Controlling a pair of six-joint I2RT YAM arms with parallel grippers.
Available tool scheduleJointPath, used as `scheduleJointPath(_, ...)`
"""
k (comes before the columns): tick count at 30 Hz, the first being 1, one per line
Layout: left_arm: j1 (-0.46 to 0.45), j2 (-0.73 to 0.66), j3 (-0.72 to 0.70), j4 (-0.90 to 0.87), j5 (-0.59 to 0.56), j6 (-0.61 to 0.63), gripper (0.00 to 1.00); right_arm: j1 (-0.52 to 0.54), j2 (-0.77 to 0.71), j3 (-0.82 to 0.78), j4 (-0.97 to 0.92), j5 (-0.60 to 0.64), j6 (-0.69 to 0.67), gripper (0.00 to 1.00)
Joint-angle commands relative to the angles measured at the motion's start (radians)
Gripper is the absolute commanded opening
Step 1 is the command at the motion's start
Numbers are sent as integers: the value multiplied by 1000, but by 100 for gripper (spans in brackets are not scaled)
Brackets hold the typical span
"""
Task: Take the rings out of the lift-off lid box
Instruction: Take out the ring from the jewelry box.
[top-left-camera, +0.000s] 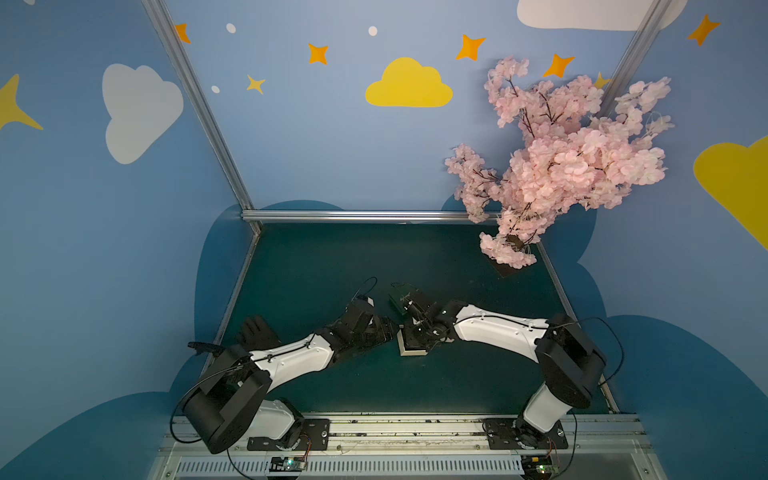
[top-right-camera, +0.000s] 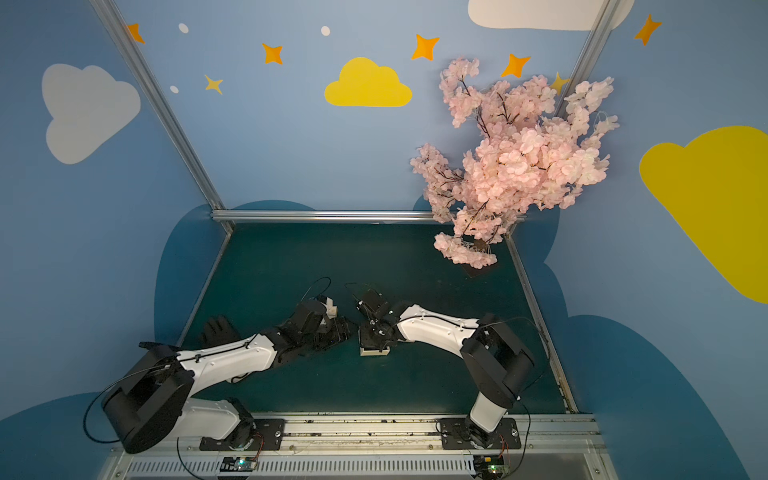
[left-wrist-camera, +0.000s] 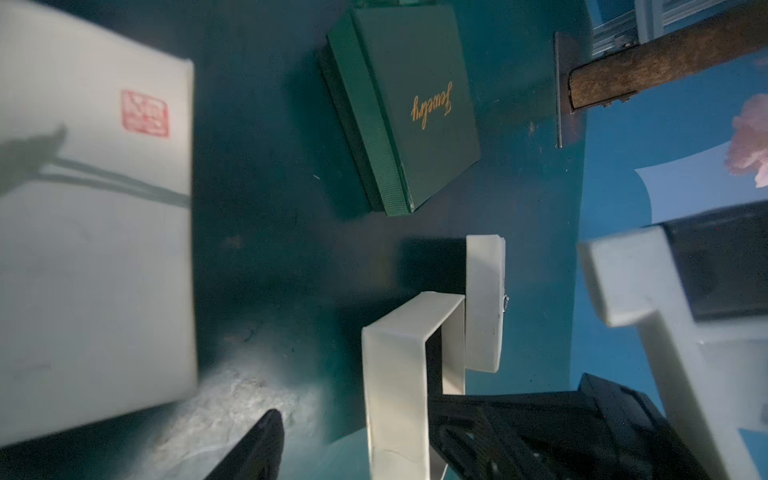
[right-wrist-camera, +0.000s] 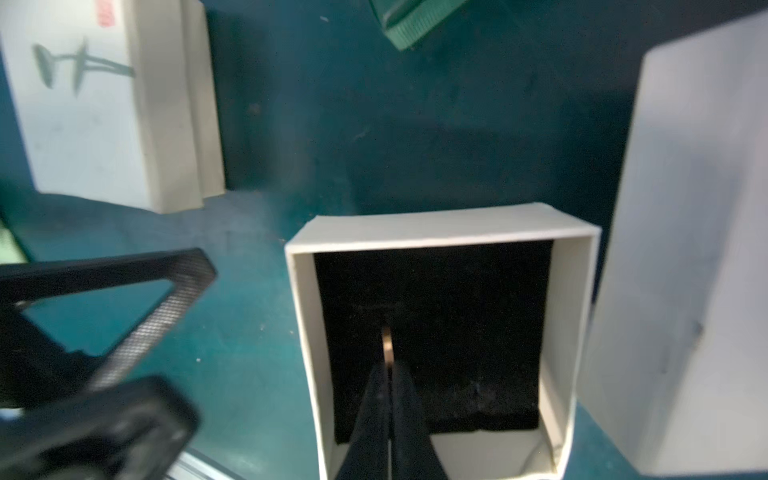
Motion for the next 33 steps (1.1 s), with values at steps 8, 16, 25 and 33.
scheduleJointPath(8, -12, 89, 47, 47, 40, -19, 73, -8, -51, -37, 97, -44, 34, 0)
scheduleJointPath(16, -13, 125, 58, 59, 35, -28, 66, -8, -84, -73, 155, -48, 68, 0)
scheduleJointPath(25, -13, 163, 70, 72, 41, -24, 52, -8, -94, -81, 167, -36, 77, 0)
scheduleJointPath(33, -14, 203, 75, 86, 49, -18, 46, -8, -111, -92, 167, -9, 92, 0)
